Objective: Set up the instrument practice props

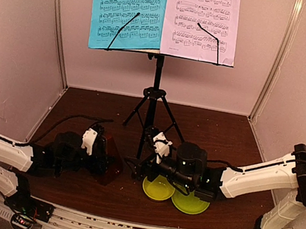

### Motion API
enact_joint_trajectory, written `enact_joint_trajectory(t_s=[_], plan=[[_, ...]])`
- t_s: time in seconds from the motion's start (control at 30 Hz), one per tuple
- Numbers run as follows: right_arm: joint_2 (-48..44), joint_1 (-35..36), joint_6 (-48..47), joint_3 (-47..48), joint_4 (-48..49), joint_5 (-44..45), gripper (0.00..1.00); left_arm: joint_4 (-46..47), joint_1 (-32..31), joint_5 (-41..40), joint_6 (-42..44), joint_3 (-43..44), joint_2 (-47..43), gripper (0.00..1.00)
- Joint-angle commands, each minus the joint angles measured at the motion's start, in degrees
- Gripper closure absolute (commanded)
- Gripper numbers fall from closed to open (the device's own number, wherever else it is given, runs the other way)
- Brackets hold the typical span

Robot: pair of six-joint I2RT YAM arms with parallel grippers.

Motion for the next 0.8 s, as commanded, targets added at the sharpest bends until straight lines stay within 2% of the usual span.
enact_joint_trajectory(t_s=[0.0, 0.07, 0.17, 0.3, 0.47, 0.6, 0.77], plan=[[-1.4, -0.3, 1.0, -1.0, 2.2, 0.7, 0.05, 5.0, -0.2, -1.0, 0.4, -2.2, 0.6, 0.20], [-1.2, -0.4, 0.9, -1.0, 2.4, 0.6, 0.05, 4.9, -0.2, -0.2, 1.7, -2.0, -0.3, 0.27], [-0.8, -0.4, 0.7, -1.1, 2.6, 0.2, 0.05, 1.3, -0.2, 0.2, 4.0, -0.4, -3.1, 0.44], [-0.1, -0.4, -0.5, -1.2, 2.9, 0.4, 0.06, -9.7, -0.4, -3.5, 7.9, 4.4, -8.8, 0.60], [2.0, -0.5, -2.9, -0.4, 4.7, 3.2, 0.13, -26.1, -2.1, -11.2, 13.3, 13.5, -14.1, 0.67], [4.4, 0.3, -5.6, 1.5, 7.1, 8.1, 0.28, -39.0, -2.9, -14.5, 14.3, 23.0, -13.4, 0.72], [9.3, 1.7, -10.7, 5.0, 12.5, 14.9, 0.45, -51.9, -5.0, -20.3, 12.5, 34.2, -8.3, 0.73]])
